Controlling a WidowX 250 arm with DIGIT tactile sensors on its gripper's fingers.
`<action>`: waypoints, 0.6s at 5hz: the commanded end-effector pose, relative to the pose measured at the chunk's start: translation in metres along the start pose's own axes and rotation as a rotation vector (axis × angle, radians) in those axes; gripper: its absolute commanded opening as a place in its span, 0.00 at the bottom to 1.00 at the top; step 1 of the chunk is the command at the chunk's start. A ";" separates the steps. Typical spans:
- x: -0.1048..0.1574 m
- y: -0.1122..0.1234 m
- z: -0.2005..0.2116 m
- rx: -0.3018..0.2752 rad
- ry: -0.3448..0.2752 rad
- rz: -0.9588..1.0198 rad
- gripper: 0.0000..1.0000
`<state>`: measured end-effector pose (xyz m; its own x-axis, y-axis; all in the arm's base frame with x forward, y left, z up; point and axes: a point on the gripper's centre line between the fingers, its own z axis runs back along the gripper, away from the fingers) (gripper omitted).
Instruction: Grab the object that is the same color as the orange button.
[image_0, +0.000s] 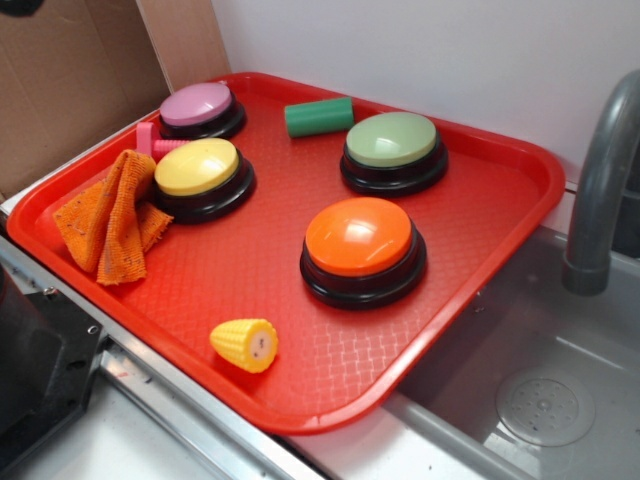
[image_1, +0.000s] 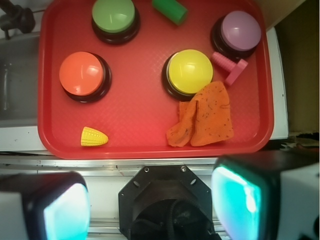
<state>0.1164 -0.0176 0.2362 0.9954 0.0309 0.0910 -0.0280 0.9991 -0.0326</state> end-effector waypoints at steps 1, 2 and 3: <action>0.000 0.000 0.000 0.000 0.000 0.000 1.00; 0.013 0.005 -0.026 0.055 -0.031 0.079 1.00; 0.025 0.011 -0.056 0.070 -0.017 0.105 1.00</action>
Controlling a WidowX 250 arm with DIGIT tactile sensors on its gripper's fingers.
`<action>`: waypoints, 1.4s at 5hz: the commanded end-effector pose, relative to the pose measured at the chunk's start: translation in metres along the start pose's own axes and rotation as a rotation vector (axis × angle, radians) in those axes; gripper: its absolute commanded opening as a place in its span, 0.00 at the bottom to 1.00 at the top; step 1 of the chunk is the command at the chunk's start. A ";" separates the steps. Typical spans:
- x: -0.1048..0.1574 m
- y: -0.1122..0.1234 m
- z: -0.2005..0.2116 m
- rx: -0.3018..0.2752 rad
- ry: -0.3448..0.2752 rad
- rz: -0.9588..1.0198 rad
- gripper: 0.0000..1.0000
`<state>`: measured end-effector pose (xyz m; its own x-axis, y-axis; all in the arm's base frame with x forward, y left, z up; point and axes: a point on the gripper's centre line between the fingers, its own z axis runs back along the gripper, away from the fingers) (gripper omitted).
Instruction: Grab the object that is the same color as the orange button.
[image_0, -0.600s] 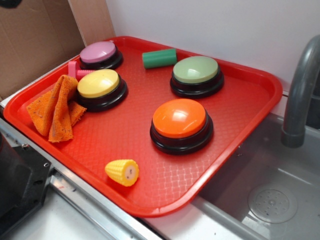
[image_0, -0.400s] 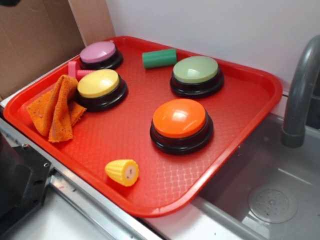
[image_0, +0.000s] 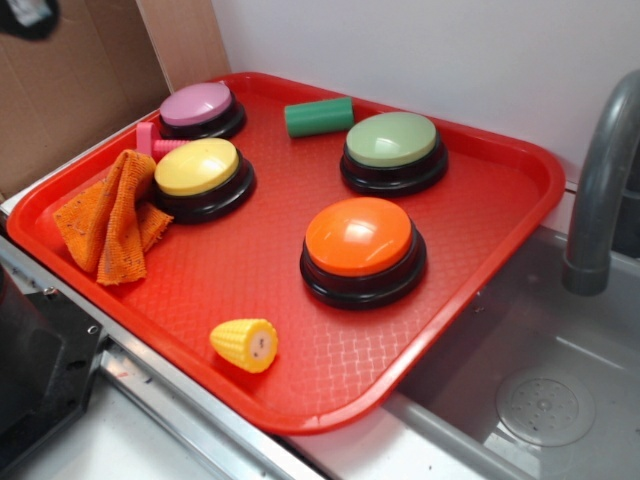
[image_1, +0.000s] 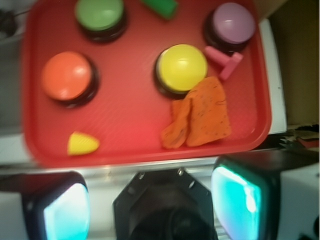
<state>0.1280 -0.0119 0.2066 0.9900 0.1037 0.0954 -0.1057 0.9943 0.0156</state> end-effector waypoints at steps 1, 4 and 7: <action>0.027 0.013 -0.068 0.101 0.044 0.136 1.00; 0.014 0.070 -0.125 0.177 0.123 0.382 1.00; 0.020 0.080 -0.157 0.183 0.134 0.396 0.09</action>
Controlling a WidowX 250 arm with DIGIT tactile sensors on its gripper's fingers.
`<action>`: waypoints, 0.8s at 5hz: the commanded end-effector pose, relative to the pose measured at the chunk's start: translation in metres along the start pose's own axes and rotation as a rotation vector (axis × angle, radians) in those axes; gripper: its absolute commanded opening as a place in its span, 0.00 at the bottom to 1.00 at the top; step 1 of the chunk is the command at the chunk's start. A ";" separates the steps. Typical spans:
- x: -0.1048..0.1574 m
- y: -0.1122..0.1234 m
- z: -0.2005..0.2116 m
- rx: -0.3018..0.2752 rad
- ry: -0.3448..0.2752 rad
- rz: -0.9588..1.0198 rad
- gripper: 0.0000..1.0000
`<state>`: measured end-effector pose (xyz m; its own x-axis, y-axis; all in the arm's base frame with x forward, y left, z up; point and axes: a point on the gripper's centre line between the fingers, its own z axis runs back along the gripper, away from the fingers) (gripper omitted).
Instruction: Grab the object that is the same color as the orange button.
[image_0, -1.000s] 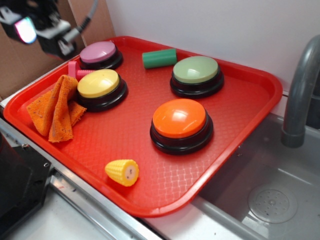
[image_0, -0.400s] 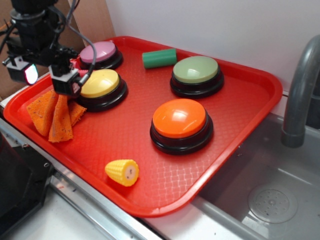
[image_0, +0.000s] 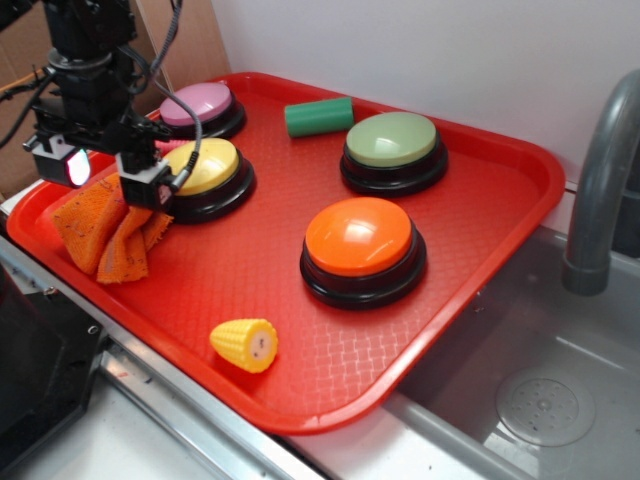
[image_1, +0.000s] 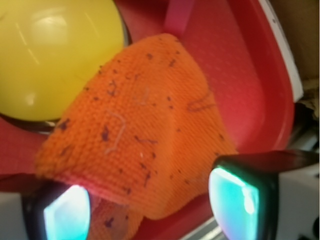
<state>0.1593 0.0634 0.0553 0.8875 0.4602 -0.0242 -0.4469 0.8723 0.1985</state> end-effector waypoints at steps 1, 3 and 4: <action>-0.001 0.018 -0.005 -0.036 -0.022 0.059 0.00; 0.004 0.021 -0.008 -0.035 -0.025 -0.031 0.00; 0.010 0.017 -0.009 -0.057 -0.052 -0.136 0.00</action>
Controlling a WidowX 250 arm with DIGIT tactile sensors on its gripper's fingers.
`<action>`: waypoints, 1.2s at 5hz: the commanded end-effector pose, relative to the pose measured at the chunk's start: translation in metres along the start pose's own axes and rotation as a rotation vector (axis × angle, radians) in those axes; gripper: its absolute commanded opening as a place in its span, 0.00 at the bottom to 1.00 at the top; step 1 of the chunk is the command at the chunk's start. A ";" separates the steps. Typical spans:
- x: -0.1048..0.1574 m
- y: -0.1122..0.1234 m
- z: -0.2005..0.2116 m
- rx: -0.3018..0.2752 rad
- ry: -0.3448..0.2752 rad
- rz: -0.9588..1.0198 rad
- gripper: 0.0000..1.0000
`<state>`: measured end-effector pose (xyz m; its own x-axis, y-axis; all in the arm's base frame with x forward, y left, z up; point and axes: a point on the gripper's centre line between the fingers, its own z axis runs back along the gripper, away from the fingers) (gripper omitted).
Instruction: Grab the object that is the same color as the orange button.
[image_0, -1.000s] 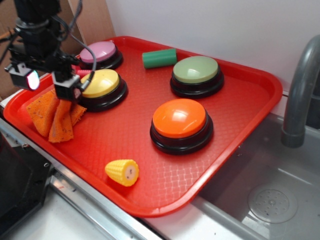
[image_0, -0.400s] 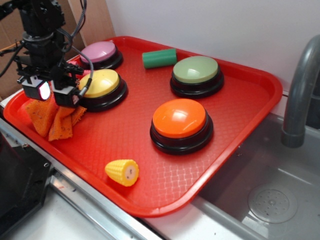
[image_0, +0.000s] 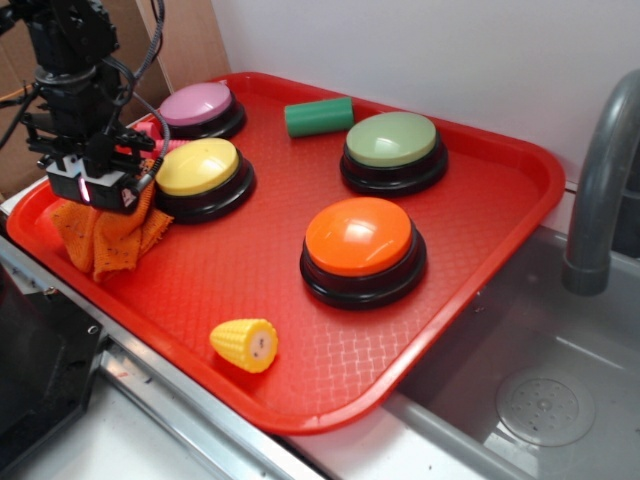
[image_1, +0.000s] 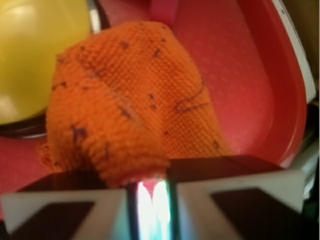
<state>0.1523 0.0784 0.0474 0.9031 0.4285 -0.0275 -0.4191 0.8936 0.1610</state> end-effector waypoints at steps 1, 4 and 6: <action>0.012 0.001 0.002 -0.052 -0.034 -0.182 0.00; 0.013 -0.032 0.120 -0.215 -0.089 -0.335 0.00; 0.017 -0.074 0.170 -0.278 -0.117 -0.535 0.00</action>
<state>0.2157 -0.0063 0.1880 0.9964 -0.0817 0.0234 0.0839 0.9896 -0.1169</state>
